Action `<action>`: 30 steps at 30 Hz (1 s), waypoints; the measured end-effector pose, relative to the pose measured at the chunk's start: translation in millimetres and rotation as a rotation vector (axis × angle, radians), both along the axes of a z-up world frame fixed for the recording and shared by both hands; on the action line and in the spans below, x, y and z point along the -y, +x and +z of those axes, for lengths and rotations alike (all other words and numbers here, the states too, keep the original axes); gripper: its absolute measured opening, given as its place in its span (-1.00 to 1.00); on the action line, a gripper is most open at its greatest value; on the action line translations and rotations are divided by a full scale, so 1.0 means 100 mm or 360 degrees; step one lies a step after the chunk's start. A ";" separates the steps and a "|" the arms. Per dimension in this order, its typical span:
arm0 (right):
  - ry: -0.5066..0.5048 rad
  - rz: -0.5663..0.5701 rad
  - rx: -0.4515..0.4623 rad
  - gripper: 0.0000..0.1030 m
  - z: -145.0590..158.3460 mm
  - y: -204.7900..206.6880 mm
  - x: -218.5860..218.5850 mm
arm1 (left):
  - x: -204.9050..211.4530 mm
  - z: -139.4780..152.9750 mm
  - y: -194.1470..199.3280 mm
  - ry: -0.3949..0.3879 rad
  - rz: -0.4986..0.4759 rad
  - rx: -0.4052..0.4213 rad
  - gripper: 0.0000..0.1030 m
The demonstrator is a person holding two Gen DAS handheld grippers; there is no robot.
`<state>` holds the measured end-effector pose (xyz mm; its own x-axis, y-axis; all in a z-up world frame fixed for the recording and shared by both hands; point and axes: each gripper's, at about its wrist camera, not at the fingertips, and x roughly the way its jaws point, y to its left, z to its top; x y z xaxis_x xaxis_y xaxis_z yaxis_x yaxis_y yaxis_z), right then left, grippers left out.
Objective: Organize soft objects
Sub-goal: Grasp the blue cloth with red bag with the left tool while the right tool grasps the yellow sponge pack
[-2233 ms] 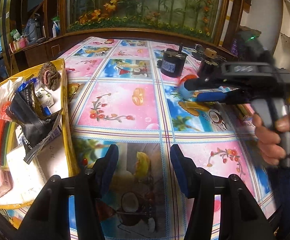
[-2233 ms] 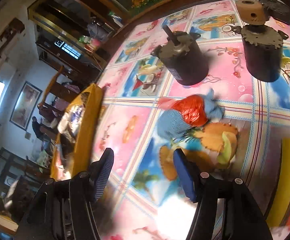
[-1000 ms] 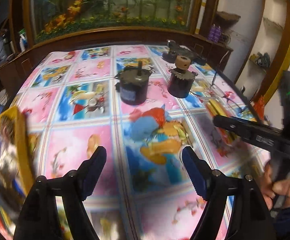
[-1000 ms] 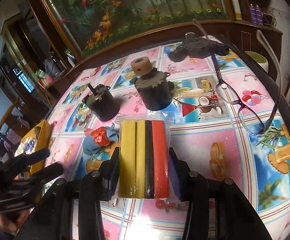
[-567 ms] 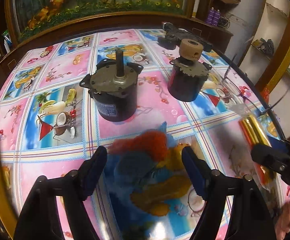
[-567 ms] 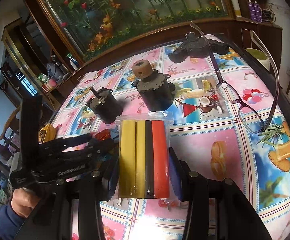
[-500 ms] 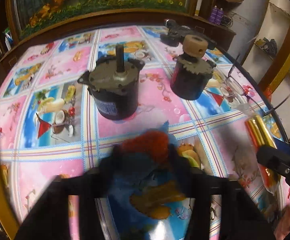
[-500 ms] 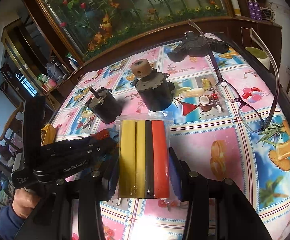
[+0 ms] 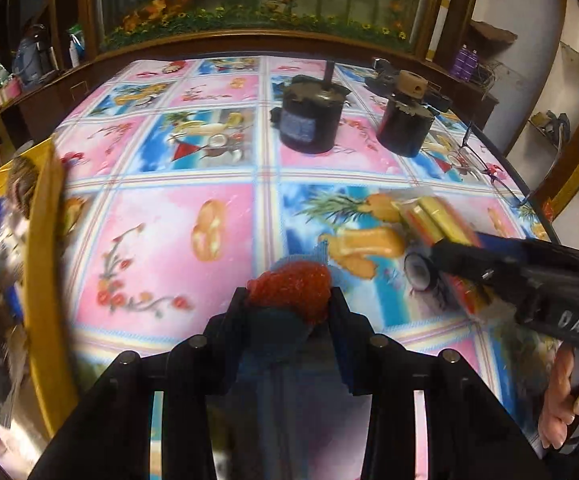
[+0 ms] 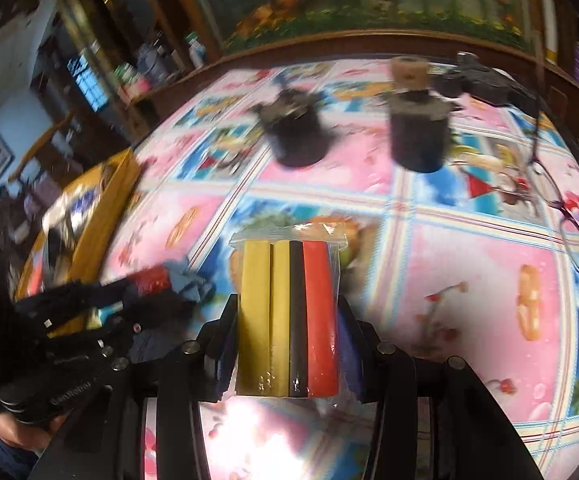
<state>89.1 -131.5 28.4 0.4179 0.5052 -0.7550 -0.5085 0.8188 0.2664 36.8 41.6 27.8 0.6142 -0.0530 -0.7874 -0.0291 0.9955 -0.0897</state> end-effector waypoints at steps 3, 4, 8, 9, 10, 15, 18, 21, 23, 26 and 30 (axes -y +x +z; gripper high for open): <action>-0.0093 0.0055 0.0023 -0.07 -0.07 -0.06 -0.14 | -0.03 -0.03 -0.06 0.0047 0.0023 0.0010 -0.27; -0.0125 0.0058 0.0035 -0.07 -0.09 -0.07 -0.16 | -0.03 -0.04 -0.07 0.0056 0.0020 0.0018 -0.26; -0.0186 0.0065 0.0069 -0.06 -0.13 -0.09 -0.20 | -0.03 -0.08 -0.05 0.0069 0.0022 0.0043 -0.25; -0.0196 0.0068 0.0077 -0.05 -0.14 -0.09 -0.20 | -0.02 -0.09 -0.05 0.0077 0.0019 0.0045 -0.25; -0.0207 0.0070 0.0085 -0.05 -0.14 -0.10 -0.21 | -0.01 -0.11 -0.04 0.0080 0.0016 0.0040 -0.25; -0.0243 0.0080 0.0120 -0.05 -0.15 -0.12 -0.24 | 0.01 -0.13 -0.03 0.0092 0.0016 0.0058 -0.25; -0.0262 0.0080 0.0132 -0.05 -0.15 -0.12 -0.26 | -0.04 -0.13 -0.03 0.0045 0.0024 0.0065 -0.25; -0.0275 0.0082 0.0146 -0.05 -0.15 -0.13 -0.27 | -0.05 -0.12 -0.03 0.0044 0.0027 0.0066 -0.25; -0.0291 0.0083 0.0158 -0.05 -0.15 -0.13 -0.28 | -0.06 -0.13 -0.03 0.0040 0.0031 0.0066 -0.25; -0.0306 0.0080 0.0179 -0.05 -0.15 -0.14 -0.29 | -0.06 -0.13 -0.04 0.0036 0.0034 0.0068 -0.25; -0.0271 0.0018 0.0221 -0.06 -0.09 -0.15 -0.25 | -0.10 -0.12 -0.05 0.0020 0.0060 0.0073 -0.25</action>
<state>74.2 -106.1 19.3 0.5191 0.3808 -0.7652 -0.5401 0.8400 0.0516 32.3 52.0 15.9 0.6509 -0.0194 -0.7589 -0.0628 0.9949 -0.0793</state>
